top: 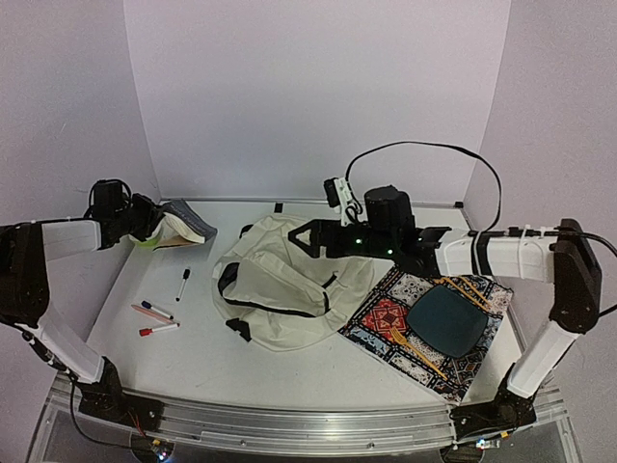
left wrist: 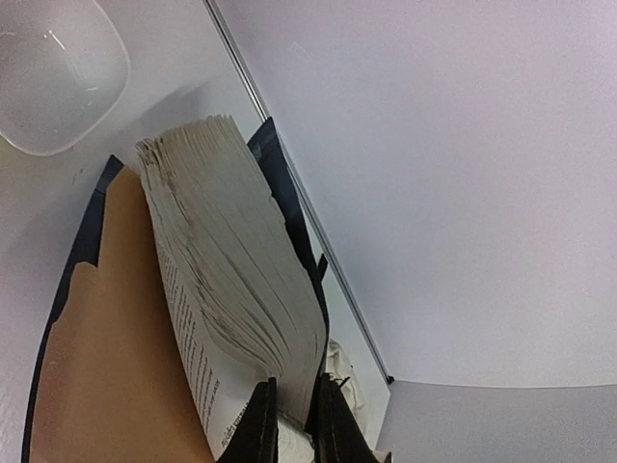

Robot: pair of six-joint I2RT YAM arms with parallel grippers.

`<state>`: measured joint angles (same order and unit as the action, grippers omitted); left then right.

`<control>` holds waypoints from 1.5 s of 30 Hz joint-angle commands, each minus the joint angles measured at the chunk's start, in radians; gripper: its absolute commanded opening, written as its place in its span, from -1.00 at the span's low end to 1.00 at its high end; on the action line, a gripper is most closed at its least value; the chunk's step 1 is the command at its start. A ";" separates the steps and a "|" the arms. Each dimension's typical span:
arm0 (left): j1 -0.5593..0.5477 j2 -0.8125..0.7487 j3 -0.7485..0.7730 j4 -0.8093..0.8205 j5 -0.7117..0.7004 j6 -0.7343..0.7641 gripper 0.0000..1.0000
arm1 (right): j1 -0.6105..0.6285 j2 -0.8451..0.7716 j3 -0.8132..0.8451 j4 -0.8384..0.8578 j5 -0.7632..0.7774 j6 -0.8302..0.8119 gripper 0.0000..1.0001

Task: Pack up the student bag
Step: Grab the book at the corner of the board, then pass from the left arm to the right

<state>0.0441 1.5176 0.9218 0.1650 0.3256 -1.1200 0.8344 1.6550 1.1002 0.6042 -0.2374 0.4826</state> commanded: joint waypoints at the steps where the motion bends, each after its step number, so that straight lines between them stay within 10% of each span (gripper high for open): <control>1: -0.008 -0.094 -0.019 0.183 0.107 -0.094 -1.00 | 0.004 0.068 0.061 0.160 -0.043 0.164 0.73; 8: -0.039 -0.144 -0.037 0.220 0.155 -0.125 -1.00 | 0.012 0.186 0.143 0.261 -0.111 0.164 0.75; 28: -0.214 -0.240 -0.040 0.220 0.169 -0.100 -1.00 | 0.154 0.355 0.301 0.225 0.016 -1.066 0.74; 45: -0.317 -0.331 -0.105 0.220 0.237 -0.108 -1.00 | 0.168 0.439 0.293 0.348 0.199 -1.268 0.53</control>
<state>-0.2531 1.2549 0.8210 0.2443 0.5190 -1.2278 1.0016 2.0546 1.3624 0.8896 -0.0731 -0.7367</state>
